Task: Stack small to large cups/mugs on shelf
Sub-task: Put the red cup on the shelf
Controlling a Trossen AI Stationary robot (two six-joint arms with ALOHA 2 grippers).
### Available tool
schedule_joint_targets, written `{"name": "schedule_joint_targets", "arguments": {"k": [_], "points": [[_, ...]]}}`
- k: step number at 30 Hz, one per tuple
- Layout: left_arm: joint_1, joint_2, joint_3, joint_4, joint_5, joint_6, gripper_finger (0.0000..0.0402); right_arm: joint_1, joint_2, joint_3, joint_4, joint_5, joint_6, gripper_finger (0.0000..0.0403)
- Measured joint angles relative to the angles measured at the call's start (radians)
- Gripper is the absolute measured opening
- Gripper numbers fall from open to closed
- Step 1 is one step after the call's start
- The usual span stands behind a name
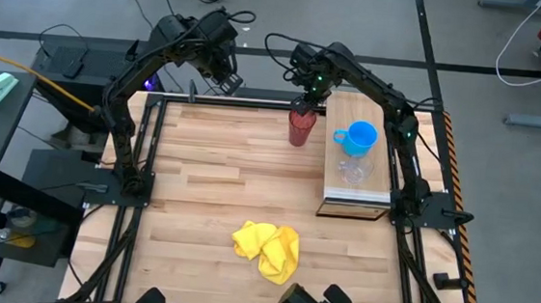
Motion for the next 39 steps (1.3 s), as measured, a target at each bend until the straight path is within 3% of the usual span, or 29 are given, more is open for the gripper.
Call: {"name": "schedule_joint_targets", "arguments": {"k": [10, 25, 39], "points": [[0.000, 0.000, 0.000, 0.003, 0.000, 0.003, 0.0048, 0.000, 0.000, -0.148, 0.022, -0.001, -0.023, 0.0117], [0.000, 0.001, 0.000, 0.039, 0.000, 0.010, 0.0040, 0.011, 0.000, -0.151, 0.092, 0.000, -0.015, 0.0113], [0.000, 0.001, 0.000, 0.043, 0.000, 0.010, 0.0038, 0.014, -0.002, -0.151, 0.101, -0.002, -0.016, 0.0014]]}}
